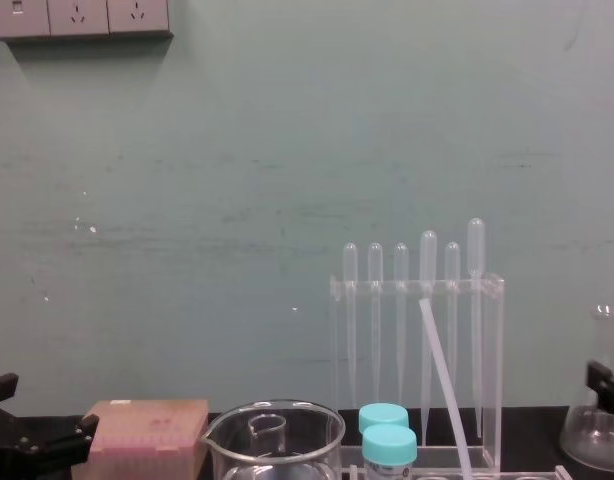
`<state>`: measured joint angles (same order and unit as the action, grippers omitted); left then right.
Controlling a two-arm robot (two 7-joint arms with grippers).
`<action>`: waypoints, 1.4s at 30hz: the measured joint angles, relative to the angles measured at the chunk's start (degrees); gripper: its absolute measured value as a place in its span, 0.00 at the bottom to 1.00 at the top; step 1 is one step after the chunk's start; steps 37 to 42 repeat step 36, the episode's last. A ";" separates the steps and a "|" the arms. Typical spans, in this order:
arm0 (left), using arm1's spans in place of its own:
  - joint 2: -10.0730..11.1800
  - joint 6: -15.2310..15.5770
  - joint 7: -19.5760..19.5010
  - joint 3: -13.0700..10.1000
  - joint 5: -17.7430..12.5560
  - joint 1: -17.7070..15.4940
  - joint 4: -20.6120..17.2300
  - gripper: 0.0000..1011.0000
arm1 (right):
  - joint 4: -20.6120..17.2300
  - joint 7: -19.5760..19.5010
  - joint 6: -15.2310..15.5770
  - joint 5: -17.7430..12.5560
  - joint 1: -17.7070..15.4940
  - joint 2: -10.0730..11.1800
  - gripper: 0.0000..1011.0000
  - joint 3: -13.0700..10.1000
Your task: Pick up the stirring rod with one hand, then place it down.
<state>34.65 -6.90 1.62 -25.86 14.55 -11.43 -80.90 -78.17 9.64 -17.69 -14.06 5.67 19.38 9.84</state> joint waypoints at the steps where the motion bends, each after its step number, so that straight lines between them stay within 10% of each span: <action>1: 0.00 0.00 0.00 0.00 0.00 0.00 0.00 0.99 | 0.35 -0.79 0.50 0.62 0.15 -0.20 0.99 -0.14; 42: 0.00 0.00 0.00 0.00 0.00 0.00 0.00 0.99 | 2.75 -2.81 2.40 2.59 1.25 -1.87 0.99 -1.06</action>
